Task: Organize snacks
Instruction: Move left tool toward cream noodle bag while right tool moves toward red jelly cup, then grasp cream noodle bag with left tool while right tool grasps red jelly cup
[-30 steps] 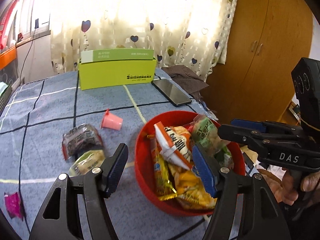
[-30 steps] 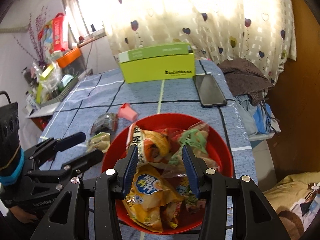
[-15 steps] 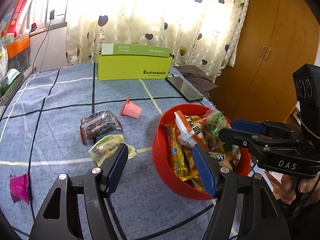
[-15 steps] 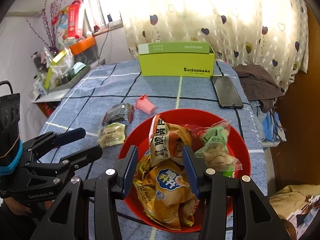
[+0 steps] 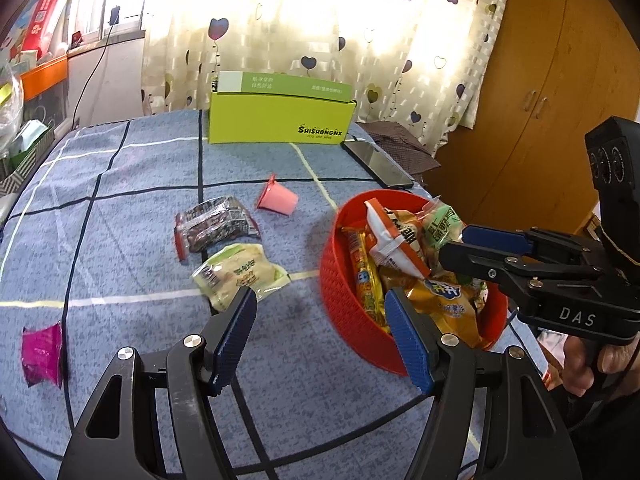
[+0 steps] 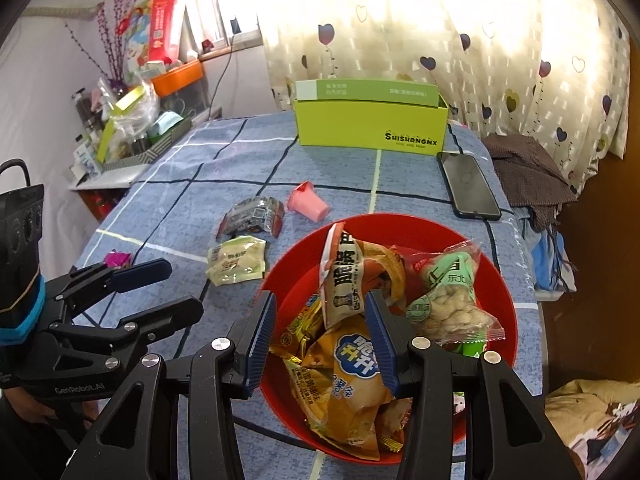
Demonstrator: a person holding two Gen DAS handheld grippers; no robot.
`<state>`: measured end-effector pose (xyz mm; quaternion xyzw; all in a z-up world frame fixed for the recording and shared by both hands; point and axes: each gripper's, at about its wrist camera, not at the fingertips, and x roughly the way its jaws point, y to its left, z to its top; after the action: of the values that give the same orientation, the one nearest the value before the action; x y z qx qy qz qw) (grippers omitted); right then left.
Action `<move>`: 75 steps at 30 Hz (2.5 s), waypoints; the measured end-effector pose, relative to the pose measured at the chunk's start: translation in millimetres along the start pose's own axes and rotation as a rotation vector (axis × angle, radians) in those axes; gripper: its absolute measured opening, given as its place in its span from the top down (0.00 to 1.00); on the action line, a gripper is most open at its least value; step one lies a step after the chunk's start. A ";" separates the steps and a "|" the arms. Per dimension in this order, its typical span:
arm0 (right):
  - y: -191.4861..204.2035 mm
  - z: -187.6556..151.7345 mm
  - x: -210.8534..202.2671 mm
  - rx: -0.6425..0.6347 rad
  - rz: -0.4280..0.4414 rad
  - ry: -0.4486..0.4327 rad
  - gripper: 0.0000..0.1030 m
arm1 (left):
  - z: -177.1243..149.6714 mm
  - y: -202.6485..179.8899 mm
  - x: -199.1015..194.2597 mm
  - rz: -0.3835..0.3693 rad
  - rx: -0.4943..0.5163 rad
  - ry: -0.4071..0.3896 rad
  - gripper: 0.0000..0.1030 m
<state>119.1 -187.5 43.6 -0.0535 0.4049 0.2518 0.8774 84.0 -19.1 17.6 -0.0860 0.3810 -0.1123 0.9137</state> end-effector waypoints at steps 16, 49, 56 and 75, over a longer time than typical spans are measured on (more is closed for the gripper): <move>9.5 -0.9 4.9 -0.020 0.015 0.007 0.57 | -10.5 32.1 -8.9 0.058 -0.050 0.006 0.35; 14.0 2.5 6.8 -0.018 0.039 -0.001 0.57 | 17.6 46.8 98.1 0.002 0.321 0.179 0.32; 13.6 3.3 4.7 -0.017 0.036 -0.004 0.57 | 14.2 37.3 98.7 0.028 0.350 0.186 0.32; 4.0 8.4 11.0 -0.003 0.046 0.012 0.57 | 3.6 57.7 84.4 0.108 0.133 0.128 0.46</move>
<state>128.9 -177.2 41.5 -0.0472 0.4107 0.2721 0.8690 152.3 13.7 -51.0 0.0029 0.4345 -0.0935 0.8958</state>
